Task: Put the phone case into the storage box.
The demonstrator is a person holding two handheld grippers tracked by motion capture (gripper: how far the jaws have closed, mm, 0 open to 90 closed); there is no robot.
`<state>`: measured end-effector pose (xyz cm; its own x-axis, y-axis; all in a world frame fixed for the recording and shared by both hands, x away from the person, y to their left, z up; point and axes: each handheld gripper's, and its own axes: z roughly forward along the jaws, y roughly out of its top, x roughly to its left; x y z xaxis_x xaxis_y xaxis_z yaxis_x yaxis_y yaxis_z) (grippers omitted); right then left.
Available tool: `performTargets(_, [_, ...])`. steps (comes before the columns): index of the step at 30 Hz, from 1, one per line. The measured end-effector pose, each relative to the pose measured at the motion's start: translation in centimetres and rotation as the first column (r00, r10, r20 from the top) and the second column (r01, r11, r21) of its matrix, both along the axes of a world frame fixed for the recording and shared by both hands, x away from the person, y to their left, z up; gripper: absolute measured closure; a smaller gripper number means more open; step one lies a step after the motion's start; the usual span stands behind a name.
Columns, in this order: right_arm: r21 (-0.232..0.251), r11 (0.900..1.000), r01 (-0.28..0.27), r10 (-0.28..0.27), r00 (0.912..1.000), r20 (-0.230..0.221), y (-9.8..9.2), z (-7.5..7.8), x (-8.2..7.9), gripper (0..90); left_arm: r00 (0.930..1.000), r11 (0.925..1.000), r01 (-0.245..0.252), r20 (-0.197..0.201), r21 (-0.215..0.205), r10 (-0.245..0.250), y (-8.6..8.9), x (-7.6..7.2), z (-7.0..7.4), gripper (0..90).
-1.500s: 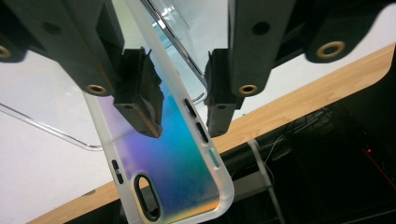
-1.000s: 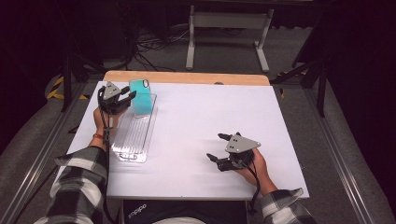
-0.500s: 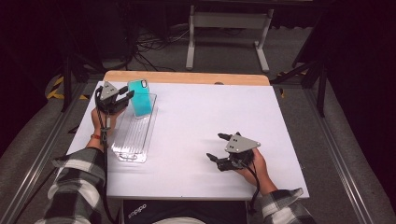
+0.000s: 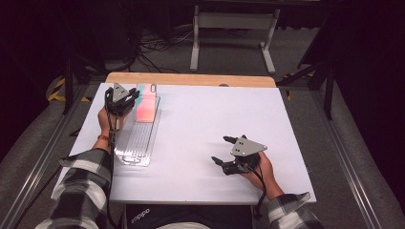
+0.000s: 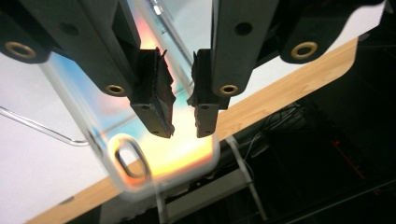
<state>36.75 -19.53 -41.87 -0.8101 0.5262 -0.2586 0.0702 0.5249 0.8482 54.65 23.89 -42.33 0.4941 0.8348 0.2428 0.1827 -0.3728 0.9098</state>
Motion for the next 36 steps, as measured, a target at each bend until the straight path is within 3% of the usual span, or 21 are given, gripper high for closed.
performTargets(7, [-0.008,1.000,-0.001,0.001,1.0000,0.001,0.1,0.0,0.0,21.7,1.0000,0.9998,-0.006,0.007,0.018,0.006,0.1,-0.2,0.2,75.1])
performTargets(17, [-0.008,1.000,0.005,-0.004,0.9999,0.009,0.1,0.1,-0.1,22.1,0.9996,0.9997,0.024,0.015,-0.007,-0.024,0.5,-1.0,1.0,73.7])
performTargets(22, [-0.003,1.000,0.004,-0.004,0.9999,0.015,0.0,0.2,-0.2,22.1,0.9986,0.9993,0.037,0.037,-0.007,-0.037,0.6,-1.6,1.7,73.9])
performTargets(27, [-0.001,1.000,0.005,-0.005,0.9997,0.023,-0.1,0.4,-0.2,22.3,0.9974,0.9982,0.050,0.053,-0.034,-0.048,0.7,-2.3,2.2,73.9])
performTargets(31, [0.002,1.000,0.009,-0.009,0.9996,0.026,-0.1,0.5,-0.3,22.3,0.9946,0.9972,0.071,0.078,-0.023,-0.069,0.5,-3.0,2.6,73.8])
performTargets(34, [0.005,1.000,0.010,-0.010,0.9995,0.029,-0.1,0.5,-0.3,22.3,0.9941,0.9957,0.083,0.073,-0.041,-0.080,0.4,-3.3,2.6,72.9])
performTargets(36, [0.006,1.000,0.011,-0.011,0.9995,0.029,-0.2,0.5,-0.3,22.3,0.9933,0.9956,0.090,0.076,-0.028,-0.087,0.3,-3.5,2.6,72.5])
